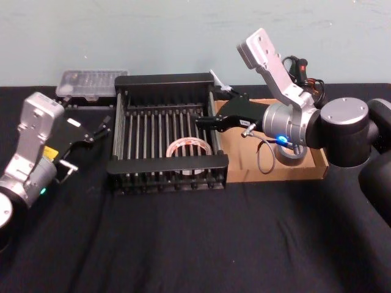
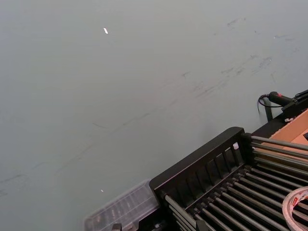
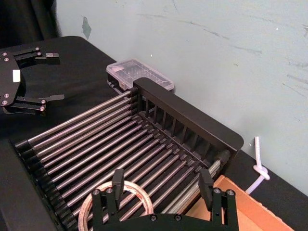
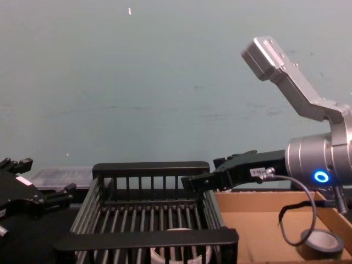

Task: Pick up the white tape and place it into the black box , Pick up the silver tape and place it into the brown box.

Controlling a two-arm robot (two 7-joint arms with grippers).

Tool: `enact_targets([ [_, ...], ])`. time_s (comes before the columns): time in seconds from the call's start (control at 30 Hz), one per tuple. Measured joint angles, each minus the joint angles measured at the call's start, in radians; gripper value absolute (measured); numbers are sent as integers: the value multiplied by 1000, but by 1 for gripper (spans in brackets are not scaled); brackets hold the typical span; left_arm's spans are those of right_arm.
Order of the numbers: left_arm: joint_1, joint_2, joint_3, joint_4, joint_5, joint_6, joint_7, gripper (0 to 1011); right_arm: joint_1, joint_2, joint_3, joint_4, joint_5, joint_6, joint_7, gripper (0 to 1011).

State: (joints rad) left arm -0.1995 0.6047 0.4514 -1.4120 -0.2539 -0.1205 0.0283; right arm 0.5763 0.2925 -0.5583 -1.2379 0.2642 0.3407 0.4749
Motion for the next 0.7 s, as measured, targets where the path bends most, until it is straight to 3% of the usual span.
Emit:
enact_targets([
  [0.07, 0, 0, 0, 0, 0, 0, 0, 1001, 0, 0, 0, 0, 0, 0, 0, 1002],
  [0.33, 0, 0, 0, 0, 0, 0, 0, 1001, -25, 8, 22, -36, -2, -7, -29, 1002],
  [0.7, 0, 0, 0, 0, 0, 0, 0, 1002, -142, 62, 97, -162, -58, -116, -133, 1002],
])
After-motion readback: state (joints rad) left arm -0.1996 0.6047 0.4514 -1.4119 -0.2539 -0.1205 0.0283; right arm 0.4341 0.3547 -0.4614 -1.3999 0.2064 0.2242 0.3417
